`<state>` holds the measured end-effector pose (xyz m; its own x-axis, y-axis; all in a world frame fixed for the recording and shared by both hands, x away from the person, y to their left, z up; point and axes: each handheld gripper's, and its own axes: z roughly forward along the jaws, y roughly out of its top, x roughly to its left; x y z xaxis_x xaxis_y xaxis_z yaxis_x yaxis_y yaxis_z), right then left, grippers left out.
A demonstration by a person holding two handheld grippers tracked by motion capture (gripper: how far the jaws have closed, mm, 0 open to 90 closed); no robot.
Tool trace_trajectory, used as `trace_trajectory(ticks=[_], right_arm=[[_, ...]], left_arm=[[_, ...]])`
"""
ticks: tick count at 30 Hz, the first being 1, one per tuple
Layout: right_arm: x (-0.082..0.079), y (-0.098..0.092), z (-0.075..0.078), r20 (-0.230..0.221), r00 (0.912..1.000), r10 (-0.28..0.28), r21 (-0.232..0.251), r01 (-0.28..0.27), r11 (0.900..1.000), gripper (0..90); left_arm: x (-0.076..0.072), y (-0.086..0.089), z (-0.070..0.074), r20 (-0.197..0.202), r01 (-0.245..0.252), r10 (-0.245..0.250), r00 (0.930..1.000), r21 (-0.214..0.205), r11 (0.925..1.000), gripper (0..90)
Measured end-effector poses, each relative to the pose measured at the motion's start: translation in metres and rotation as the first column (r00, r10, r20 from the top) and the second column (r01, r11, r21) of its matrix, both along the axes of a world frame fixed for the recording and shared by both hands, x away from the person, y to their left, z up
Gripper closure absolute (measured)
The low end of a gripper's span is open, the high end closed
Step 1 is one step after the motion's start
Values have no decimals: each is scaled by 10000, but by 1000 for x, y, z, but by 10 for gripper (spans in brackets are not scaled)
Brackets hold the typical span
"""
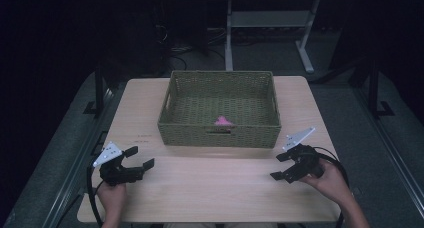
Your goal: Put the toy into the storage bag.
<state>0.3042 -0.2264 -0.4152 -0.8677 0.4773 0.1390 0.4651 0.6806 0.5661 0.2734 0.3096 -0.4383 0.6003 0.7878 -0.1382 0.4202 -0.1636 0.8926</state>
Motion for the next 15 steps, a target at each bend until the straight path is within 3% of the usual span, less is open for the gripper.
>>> trace_trajectory(ticks=[6, 15], right_arm=[[-9, -6, -6, 99, 9998, -143, -53, 144, 9999, 271], [-24, -15, -14, 153, 9989, -437, 232, 433, 9988, 271]], left_arm=[[0, 0, 0, 1, 3, -3, 10000, -1, 10000, 139], [0, -1, 0, -5, 30, -30, 10000, 33, 10000, 139]])
